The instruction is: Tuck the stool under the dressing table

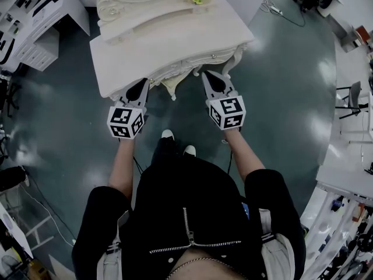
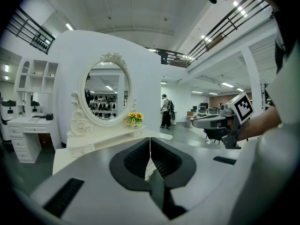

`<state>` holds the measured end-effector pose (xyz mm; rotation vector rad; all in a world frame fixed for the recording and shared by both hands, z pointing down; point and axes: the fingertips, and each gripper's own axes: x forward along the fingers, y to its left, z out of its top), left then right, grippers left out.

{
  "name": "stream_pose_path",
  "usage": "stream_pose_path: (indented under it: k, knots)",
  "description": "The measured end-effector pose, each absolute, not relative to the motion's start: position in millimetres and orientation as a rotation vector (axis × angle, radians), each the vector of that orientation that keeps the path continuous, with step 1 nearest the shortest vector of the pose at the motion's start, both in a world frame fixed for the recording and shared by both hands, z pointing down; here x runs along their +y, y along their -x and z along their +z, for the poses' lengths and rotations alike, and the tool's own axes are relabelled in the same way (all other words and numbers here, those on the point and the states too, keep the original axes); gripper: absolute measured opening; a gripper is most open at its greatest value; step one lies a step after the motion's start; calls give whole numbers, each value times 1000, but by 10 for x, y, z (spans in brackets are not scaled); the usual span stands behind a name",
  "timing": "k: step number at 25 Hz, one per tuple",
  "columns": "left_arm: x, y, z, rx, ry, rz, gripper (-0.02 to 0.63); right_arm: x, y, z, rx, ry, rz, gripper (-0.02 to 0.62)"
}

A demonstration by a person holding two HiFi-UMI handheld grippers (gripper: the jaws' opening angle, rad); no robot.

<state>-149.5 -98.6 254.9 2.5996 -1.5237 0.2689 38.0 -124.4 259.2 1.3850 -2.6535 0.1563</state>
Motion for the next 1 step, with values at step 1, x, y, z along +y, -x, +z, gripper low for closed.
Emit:
stream_pose_path:
  k: [1]
  knots:
    - [-997,1499,2559,-1523,-2599,269,21,-1253,-373,2600,-2654,-1385,157,0]
